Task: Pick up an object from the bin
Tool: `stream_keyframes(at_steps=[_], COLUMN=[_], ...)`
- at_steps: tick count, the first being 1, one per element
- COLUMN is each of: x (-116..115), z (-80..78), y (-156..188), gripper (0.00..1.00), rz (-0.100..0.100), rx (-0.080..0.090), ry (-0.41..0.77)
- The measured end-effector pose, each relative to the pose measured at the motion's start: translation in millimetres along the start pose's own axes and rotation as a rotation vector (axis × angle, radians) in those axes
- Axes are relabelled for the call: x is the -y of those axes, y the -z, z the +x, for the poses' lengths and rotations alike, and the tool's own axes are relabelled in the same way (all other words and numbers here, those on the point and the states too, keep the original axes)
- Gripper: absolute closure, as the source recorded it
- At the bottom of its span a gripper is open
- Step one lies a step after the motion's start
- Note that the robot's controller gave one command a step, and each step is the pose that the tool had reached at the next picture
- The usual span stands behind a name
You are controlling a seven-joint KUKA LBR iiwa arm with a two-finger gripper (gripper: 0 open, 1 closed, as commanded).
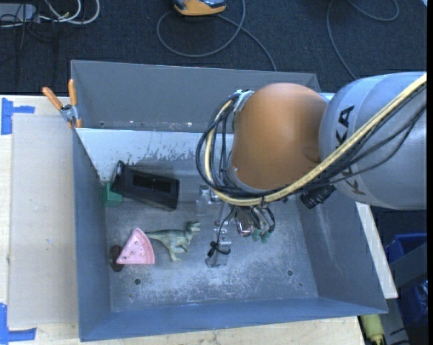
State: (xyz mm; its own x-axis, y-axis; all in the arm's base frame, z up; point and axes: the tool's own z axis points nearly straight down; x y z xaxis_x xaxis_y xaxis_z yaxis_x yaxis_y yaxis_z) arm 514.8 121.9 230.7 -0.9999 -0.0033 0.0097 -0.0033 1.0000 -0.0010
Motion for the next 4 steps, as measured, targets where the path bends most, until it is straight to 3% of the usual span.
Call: stream_keyframes(at_steps=[1, 2, 3, 4], x=[0.9, -6.5, -8.0, -7.1], z=[-1.6, -30.7, -40.5, -45.8], y=[4.3, -72.0, -99.2, -99.7], gripper=[0.00, 0.00, 0.00, 0.00], rz=[-0.001, -0.002, 0.000, -0.001], rx=[0.008, 0.009, -0.001, 0.006], ry=[-0.004, 0.022, 0.003, -0.021])
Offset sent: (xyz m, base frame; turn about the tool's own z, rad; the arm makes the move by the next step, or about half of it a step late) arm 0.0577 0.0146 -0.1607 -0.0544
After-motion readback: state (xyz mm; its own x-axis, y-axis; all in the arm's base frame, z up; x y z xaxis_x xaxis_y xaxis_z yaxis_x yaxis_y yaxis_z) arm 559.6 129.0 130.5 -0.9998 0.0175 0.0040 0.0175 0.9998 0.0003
